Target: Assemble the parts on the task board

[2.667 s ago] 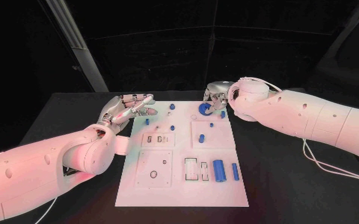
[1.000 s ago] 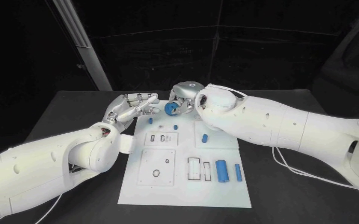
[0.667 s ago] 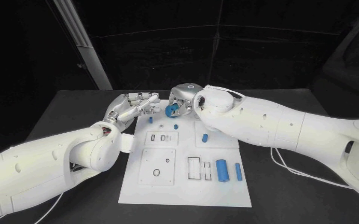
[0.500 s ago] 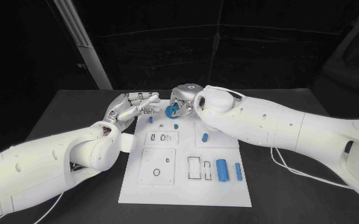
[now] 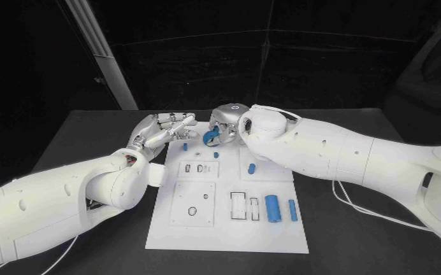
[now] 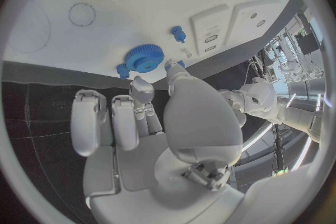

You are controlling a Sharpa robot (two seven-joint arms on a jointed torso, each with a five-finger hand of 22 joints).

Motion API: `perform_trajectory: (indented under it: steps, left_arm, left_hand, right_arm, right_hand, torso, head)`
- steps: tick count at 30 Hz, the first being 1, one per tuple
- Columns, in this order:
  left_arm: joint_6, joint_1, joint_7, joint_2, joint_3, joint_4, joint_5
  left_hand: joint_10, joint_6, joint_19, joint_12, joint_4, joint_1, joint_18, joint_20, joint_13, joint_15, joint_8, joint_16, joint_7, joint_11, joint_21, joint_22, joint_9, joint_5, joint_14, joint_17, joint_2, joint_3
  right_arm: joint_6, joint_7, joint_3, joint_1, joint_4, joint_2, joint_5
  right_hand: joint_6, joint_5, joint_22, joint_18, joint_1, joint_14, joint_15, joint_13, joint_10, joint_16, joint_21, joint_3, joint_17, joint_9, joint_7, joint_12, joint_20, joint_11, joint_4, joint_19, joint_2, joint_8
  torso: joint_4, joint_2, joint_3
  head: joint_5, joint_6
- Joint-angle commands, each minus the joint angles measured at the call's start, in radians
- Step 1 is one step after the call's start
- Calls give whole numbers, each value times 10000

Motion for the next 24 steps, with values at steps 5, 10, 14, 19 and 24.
perform_trajectory:
  steps: [5,10,14,19,24]
  left_arm:
    - [113,17,23,8,8,5,-45]
    - [115,17,28,-12,8,-4,-45]
    - [105,17,33,-71,8,-10,-45]
    - [86,19,40,-141,8,-6,-45]
    - [110,19,37,-159,7,-25,-45]
  left_hand:
    - [33,44,16,-30,-53,98,146,36,-12,76,-54,-61,12,28,-54,-9,-11,-57,-6,9,-14,-9]
    - [33,44,16,-30,-53,98,146,36,-12,76,-54,-61,12,28,-54,-9,-11,-57,-6,9,-14,-9]
    - [33,44,16,-30,-53,98,146,36,-12,76,-54,-61,12,28,-54,-9,-11,-57,-6,9,-14,-9]
    - [32,44,18,-38,-64,102,146,36,-13,76,-61,-69,15,30,-56,-13,-11,-58,-2,14,-14,-3]
    - [42,51,22,-40,-80,113,147,35,-12,74,-63,-75,11,27,-58,-16,-10,-57,2,19,-12,8]
  right_arm:
    - [-287,75,1,23,61,-90,40]
    - [-1960,806,-1,16,462,-538,575]
    - [-2906,1911,-1,14,1102,-1437,1679]
    - [-2677,2736,-1,18,1631,-2582,3017]
    - [-2055,3430,-4,18,2088,-3801,4018]
  right_hand:
    - [-68,445,277,-122,-529,627,108,142,-4,56,-32,-632,538,20,48,121,121,95,230,15,295,31]
    - [154,1093,376,-140,-273,641,63,539,220,82,14,-832,600,45,-18,593,88,35,99,73,528,85]
    - [148,1182,317,-128,435,615,39,510,155,31,-12,-759,502,27,-31,526,64,12,-244,38,661,42]
    - [182,864,271,-119,1317,612,11,501,109,18,-38,-635,498,27,-54,480,49,-22,-805,4,564,46]
    - [245,624,244,-113,1664,622,-20,570,135,32,-56,-742,557,31,-109,555,29,-67,-1101,-21,334,55]
  torso:
    - [4,-1,-3]
    - [-9,-16,12]
    - [-76,-43,9]
    - [-175,-100,13]
    - [-301,-126,74]
  head:
    - [-16,5]
    - [-23,45]
    - [-11,99]
    - [11,124]
    - [74,140]
